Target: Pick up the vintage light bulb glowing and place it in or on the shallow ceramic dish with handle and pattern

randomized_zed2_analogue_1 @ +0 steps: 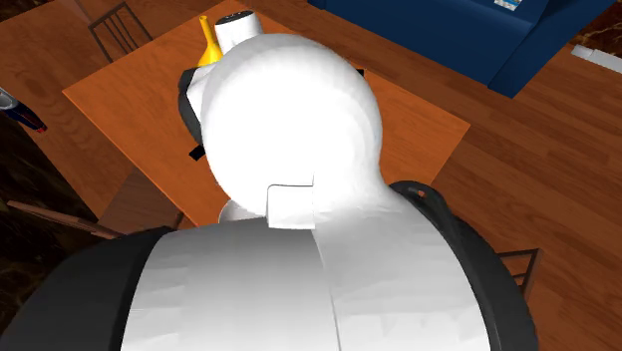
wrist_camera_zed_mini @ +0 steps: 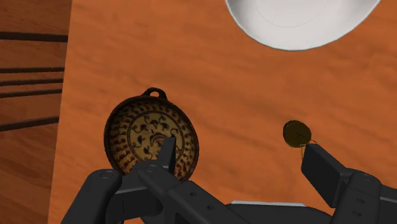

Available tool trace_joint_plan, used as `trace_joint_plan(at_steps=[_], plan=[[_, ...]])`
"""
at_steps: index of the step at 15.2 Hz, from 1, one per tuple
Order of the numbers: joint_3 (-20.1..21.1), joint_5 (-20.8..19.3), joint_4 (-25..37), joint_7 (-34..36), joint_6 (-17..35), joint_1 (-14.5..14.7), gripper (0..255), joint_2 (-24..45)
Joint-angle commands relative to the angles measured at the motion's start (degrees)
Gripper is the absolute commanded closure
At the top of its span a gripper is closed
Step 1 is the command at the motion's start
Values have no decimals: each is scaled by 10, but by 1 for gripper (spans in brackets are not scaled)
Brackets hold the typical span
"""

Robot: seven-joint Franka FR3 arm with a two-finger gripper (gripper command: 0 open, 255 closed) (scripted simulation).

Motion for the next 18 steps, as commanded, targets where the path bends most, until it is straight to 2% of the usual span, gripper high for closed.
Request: trace_joint_plan(at_steps=[1, 8, 18], plan=[[-8, -19, 48, 11, -10, 23, 0, 52], [-34, -55, 243, 24, -63, 112, 0, 224], [-43, -66, 215, 33, -19, 107, 0, 243]])
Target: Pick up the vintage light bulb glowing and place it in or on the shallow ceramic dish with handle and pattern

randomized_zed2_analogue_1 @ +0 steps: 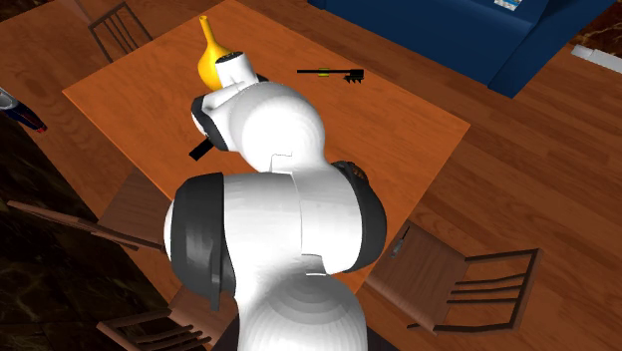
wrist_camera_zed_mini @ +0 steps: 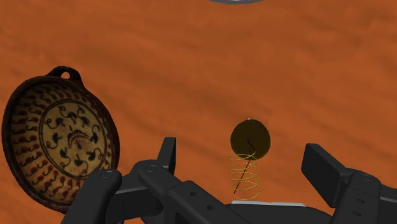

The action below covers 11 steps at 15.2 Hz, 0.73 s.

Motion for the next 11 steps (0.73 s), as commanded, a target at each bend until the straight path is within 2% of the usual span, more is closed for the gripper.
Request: trace_joint_plan(at_steps=[1, 6, 7, 11], plan=[[0, 0, -2, 0, 2, 0, 0, 0], [0, 0, -1, 0, 2, 0, 0, 0], [0, 0, -1, 0, 2, 0, 255, 0], [0, 0, -1, 0, 2, 0, 255, 0]])
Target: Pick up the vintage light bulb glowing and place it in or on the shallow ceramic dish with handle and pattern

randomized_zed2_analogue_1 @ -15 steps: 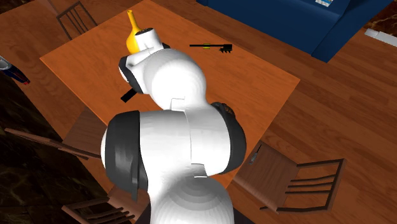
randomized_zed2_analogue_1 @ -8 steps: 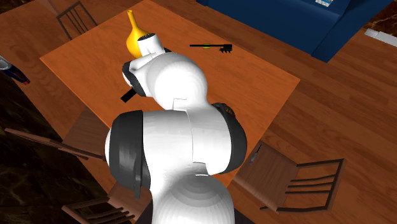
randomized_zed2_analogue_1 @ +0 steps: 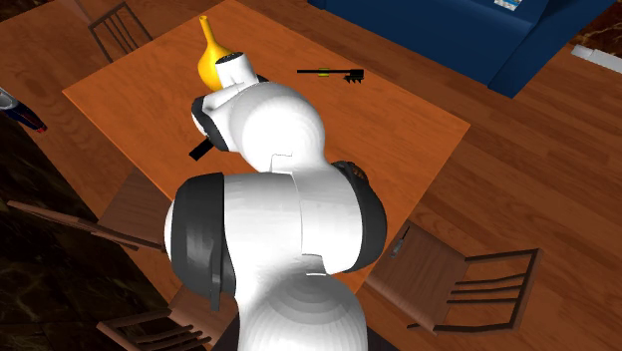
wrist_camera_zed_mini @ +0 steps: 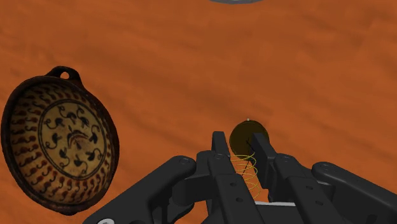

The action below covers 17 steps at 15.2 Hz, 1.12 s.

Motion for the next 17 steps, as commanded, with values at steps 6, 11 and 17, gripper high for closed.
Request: trace_joint_plan(at_steps=[6, 11, 17], plan=[[1, 2, -1, -1, -4, -1, 255, -5], [8, 10, -3, -7, -25, -5, 255, -29], [16, 20, -1, -14, -52, -9, 255, -56]])
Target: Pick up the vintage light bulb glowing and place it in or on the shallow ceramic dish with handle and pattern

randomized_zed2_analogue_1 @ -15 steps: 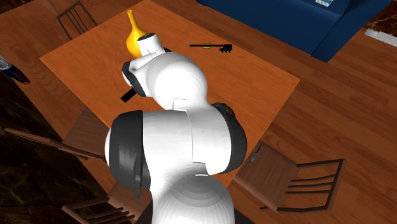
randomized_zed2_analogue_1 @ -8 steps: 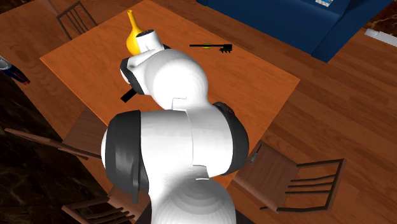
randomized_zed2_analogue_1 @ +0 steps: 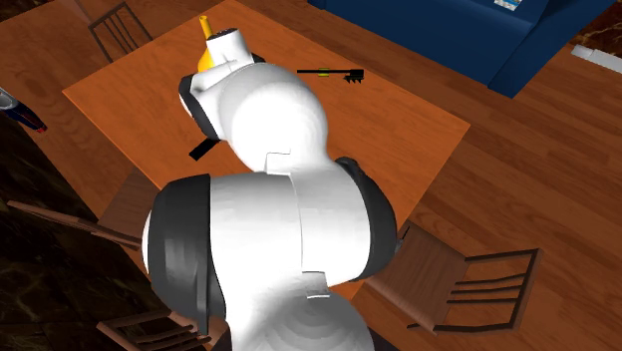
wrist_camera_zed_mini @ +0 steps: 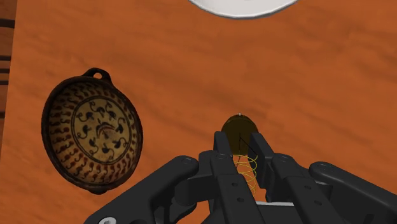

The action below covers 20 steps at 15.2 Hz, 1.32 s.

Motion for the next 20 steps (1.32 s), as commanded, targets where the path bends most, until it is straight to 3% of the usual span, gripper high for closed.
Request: trace_joint_plan(at_steps=[1, 11, 20], plan=[[3, 4, 3, -3, -12, -1, 255, -9], [13, 19, 20, -16, -61, -4, 255, -45], [6, 30, -112, -101, -10, -115, 255, -147]])
